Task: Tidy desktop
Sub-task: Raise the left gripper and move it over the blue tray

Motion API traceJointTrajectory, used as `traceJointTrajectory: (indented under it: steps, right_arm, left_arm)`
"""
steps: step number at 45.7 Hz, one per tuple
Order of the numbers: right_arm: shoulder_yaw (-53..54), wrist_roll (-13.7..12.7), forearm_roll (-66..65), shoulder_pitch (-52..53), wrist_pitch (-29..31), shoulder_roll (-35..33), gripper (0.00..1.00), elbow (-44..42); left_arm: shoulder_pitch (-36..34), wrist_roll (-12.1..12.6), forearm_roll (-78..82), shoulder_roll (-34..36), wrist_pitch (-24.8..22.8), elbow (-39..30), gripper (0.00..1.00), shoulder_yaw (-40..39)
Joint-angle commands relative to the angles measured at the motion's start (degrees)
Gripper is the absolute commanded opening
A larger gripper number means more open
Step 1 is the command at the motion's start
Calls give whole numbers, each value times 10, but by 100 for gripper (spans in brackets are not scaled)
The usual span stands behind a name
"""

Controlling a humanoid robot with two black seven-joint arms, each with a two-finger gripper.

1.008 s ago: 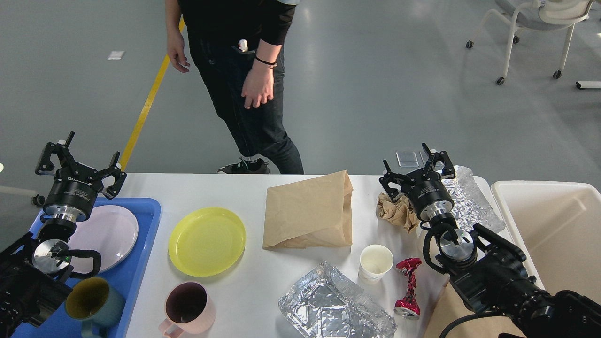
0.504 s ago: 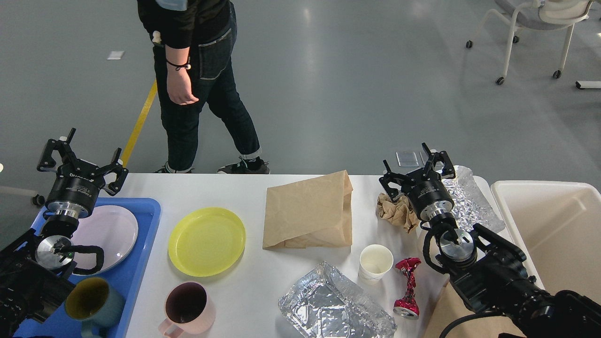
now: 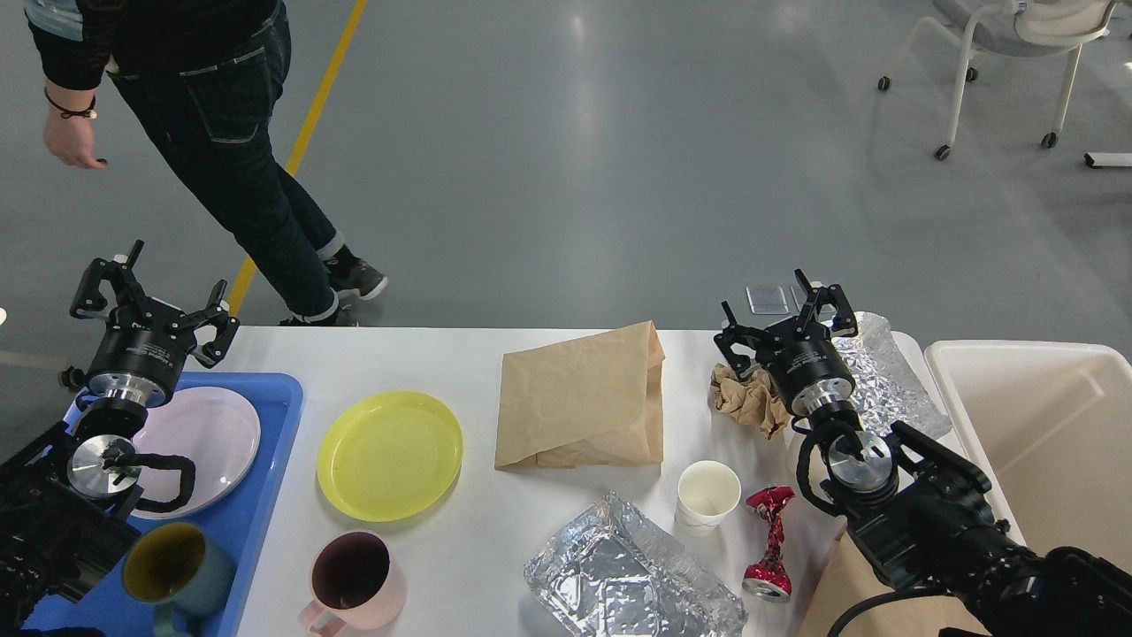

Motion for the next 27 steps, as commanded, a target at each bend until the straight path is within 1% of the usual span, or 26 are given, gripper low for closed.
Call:
traceJointTrajectory:
  steps: [1, 13, 19, 27]
  right_arm:
    - [0, 0, 0, -1, 1, 0, 100, 0]
    - [0, 0, 0, -1, 1, 0, 100, 0]
    - [0, 0, 0, -1, 1, 0, 100, 0]
    - [0, 0, 0, -1, 1, 0, 100, 0]
  left_arm:
    - [-9, 1, 2, -1, 0, 0, 97, 0]
    - [-46, 2, 3, 5, 7, -1, 97, 3]
    - [-66, 0, 0, 46, 11, -19, 97, 73]
    - [-85, 1, 1, 66, 11, -19, 97, 147]
